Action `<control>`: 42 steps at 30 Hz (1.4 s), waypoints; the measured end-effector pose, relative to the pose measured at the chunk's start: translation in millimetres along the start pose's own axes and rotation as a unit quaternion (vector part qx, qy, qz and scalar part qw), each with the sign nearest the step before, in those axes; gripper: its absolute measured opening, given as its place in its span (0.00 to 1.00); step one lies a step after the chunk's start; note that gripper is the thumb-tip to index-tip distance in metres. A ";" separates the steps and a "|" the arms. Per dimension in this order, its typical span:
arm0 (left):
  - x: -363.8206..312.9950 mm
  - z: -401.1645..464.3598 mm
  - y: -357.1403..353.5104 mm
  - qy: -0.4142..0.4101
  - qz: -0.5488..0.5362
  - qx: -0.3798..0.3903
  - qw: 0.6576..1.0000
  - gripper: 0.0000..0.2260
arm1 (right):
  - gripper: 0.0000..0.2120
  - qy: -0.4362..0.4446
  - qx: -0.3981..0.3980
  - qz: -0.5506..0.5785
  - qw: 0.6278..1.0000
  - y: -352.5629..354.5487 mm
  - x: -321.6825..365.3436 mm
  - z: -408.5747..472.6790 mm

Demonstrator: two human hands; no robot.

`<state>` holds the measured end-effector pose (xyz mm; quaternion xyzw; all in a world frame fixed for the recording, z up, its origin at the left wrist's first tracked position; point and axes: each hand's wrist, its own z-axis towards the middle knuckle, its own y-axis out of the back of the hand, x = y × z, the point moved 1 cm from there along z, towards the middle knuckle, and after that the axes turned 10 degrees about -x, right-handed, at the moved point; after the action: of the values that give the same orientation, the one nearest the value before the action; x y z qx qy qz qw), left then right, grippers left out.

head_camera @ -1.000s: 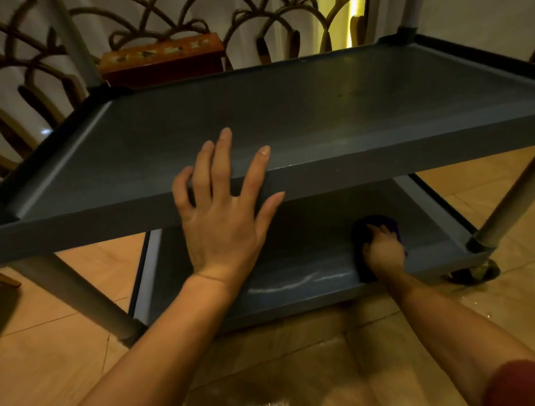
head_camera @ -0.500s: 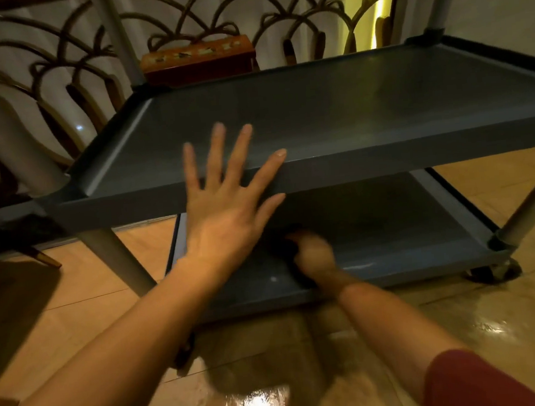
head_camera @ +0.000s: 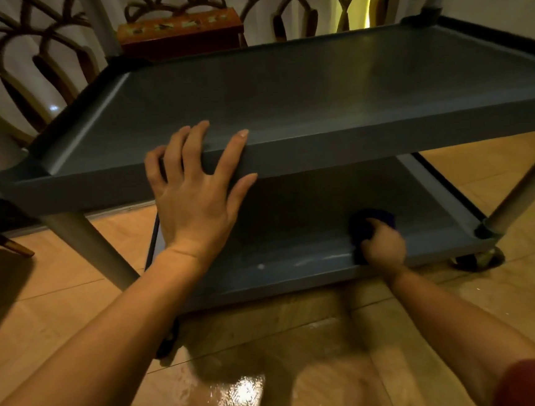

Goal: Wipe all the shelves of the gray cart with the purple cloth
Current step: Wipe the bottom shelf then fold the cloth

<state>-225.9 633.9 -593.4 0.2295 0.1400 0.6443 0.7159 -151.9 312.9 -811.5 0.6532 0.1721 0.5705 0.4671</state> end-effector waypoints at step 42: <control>29.9 2.0 16.6 -0.003 -0.026 0.002 1.000 0.21 | 0.15 0.216 0.219 0.121 0.944 -167.3 240.0 -129.8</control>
<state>-235.3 664.2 -580.4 0.2292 0.1451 0.6245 0.7324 -148.4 633.0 -817.4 0.6167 0.3092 0.6980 0.1920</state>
